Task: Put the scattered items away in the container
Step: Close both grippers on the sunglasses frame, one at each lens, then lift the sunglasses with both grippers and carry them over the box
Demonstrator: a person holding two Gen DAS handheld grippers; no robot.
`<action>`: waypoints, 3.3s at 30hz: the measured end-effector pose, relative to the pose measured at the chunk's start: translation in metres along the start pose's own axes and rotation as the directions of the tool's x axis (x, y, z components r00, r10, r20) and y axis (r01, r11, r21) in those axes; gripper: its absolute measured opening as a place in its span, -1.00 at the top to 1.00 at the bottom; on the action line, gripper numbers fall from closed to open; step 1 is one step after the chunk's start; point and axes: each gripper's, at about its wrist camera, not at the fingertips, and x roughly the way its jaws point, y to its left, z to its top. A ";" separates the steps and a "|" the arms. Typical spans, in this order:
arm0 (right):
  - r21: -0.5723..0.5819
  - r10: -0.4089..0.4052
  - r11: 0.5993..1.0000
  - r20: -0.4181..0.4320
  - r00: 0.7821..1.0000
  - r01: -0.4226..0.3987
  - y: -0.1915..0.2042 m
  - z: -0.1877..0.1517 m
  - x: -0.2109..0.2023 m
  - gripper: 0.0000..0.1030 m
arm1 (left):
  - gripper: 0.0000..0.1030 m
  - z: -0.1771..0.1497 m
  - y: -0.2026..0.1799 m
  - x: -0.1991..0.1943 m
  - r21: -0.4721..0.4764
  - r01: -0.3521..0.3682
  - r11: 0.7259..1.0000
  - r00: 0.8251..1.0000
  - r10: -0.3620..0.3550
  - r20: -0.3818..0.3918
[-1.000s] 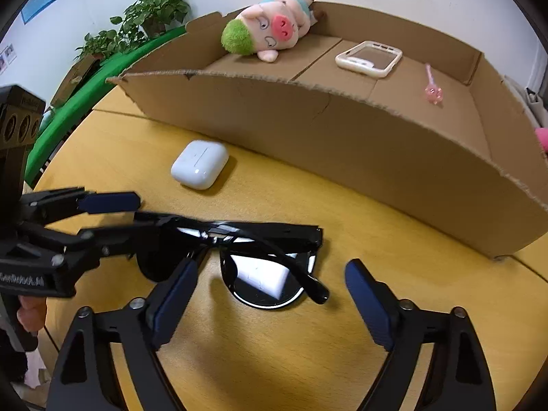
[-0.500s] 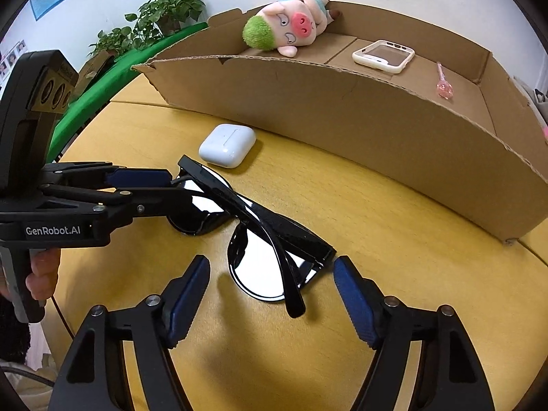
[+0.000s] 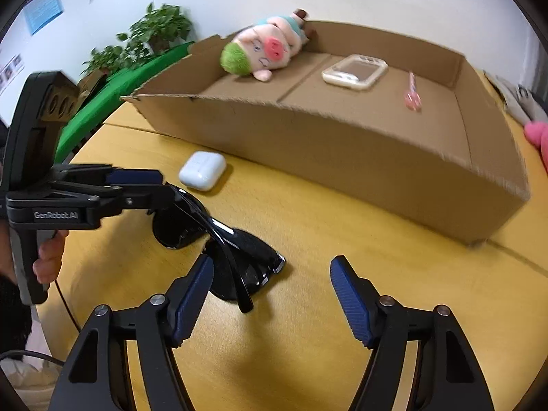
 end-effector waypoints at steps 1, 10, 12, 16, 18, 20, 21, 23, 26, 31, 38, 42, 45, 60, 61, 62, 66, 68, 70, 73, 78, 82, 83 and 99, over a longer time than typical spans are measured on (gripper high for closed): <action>-0.026 0.007 1.000 0.000 1.000 -0.007 0.003 0.003 0.001 -0.43 | 0.05 0.001 -0.004 0.000 0.031 -0.008 0.999 1.000 0.008 0.007; -0.361 0.102 0.924 -0.083 0.991 -0.125 0.032 0.025 0.010 -0.14 | 0.05 0.016 -0.028 -0.003 0.360 0.137 0.923 0.990 -0.113 -0.085; -0.434 0.126 0.886 -0.111 0.986 -0.162 0.034 0.028 0.010 -0.14 | 0.05 0.016 -0.032 0.000 0.442 0.172 0.880 0.983 -0.122 -0.139; -0.534 0.139 0.819 -0.172 0.975 -0.211 0.035 0.035 0.020 -0.14 | 0.05 0.012 -0.038 0.015 0.564 0.200 0.801 0.971 -0.087 -0.221; -0.545 0.148 0.806 -0.188 0.971 -0.229 0.032 0.038 0.026 -0.08 | 0.05 0.013 -0.037 0.022 0.576 0.202 0.792 0.969 -0.075 -0.237; -0.551 0.165 0.797 -0.195 0.967 -0.247 0.031 0.039 0.031 0.17 | 0.06 0.015 -0.033 0.026 0.572 0.216 0.791 0.965 -0.084 -0.248; -0.553 0.167 0.795 -0.199 0.966 -0.252 0.030 0.039 0.033 0.40 | 0.06 0.016 -0.032 0.027 0.573 0.219 0.790 0.965 -0.087 -0.249; -0.551 0.162 0.794 -0.216 0.963 -0.258 0.029 0.040 0.038 0.62 | 0.34 0.016 -0.032 0.027 0.577 0.225 0.785 0.963 -0.091 -0.252; -0.560 0.161 0.782 -0.243 0.957 -0.274 0.031 0.039 0.045 0.67 | 0.49 0.014 -0.030 0.026 0.587 0.225 0.777 0.964 -0.090 -0.250; -0.573 0.160 0.770 -0.254 0.954 -0.282 0.032 0.040 0.045 0.69 | 0.53 0.013 -0.027 0.022 0.576 0.238 0.782 0.962 -0.109 -0.249; -0.602 0.165 0.750 -0.229 0.959 -0.273 0.036 0.048 0.026 0.69 | 0.59 0.015 -0.033 -0.008 0.590 0.219 0.777 0.972 -0.124 -0.197; -0.637 0.148 0.732 -0.199 0.969 -0.242 0.044 0.059 0.006 0.69 | 0.61 0.025 -0.042 -0.033 0.626 0.183 0.758 0.982 -0.116 -0.147; -0.677 0.121 0.707 -0.169 0.978 -0.205 0.050 0.072 -0.013 0.70 | 0.62 0.037 -0.049 -0.053 0.660 0.152 0.736 0.988 -0.105 -0.111; -0.759 0.086 0.643 -0.056 0.995 -0.098 0.055 0.181 -0.060 0.72 | 0.64 0.141 -0.029 -0.105 0.756 0.009 0.654 0.999 -0.039 0.022; -0.762 0.086 0.640 -0.056 0.995 -0.098 0.055 0.185 -0.058 0.72 | 0.64 0.145 -0.025 -0.106 0.757 0.007 0.653 0.999 -0.034 0.020; -0.762 0.088 0.640 -0.057 0.995 -0.100 0.055 0.191 -0.055 0.72 | 0.64 0.150 -0.020 -0.104 0.758 0.008 0.652 0.999 -0.029 0.015; -0.752 0.106 0.649 -0.067 0.992 -0.120 0.052 0.211 -0.036 0.72 | 0.64 0.163 -0.001 -0.094 0.755 0.012 0.656 1.000 -0.013 -0.005; -0.744 0.111 0.656 -0.074 0.991 -0.129 0.051 0.220 -0.022 0.72 | 0.64 0.170 0.012 -0.084 0.745 0.019 0.666 1.000 -0.007 -0.020; -0.731 0.118 0.668 -0.083 0.989 -0.141 0.048 0.227 -0.007 0.72 | 0.64 0.175 0.024 -0.075 0.732 0.031 0.680 0.999 -0.005 -0.037; -0.691 0.149 0.698 -0.112 0.982 -0.185 0.040 0.235 0.017 0.72 | 0.64 0.179 0.042 -0.056 0.719 0.054 0.693 0.997 -0.005 -0.071; -0.640 0.180 0.728 -0.169 0.969 -0.247 0.030 0.234 0.062 0.72 | 0.64 0.172 0.058 -0.021 0.715 0.077 0.695 0.992 0.022 -0.128; -0.619 0.167 0.739 -0.214 0.962 -0.266 0.028 0.226 0.092 0.71 | 0.64 0.165 0.068 0.004 0.714 0.099 0.693 0.984 0.038 -0.174; -0.611 0.169 0.744 -0.223 0.960 -0.272 0.027 0.225 0.098 0.71 | 0.64 0.163 0.069 0.009 0.714 0.105 0.693 0.982 0.042 -0.185; -0.560 0.166 0.759 -0.328 0.930 -0.333 0.034 0.208 0.144 0.72 | 0.62 0.146 0.086 0.055 0.717 0.129 0.685 0.948 0.127 -0.291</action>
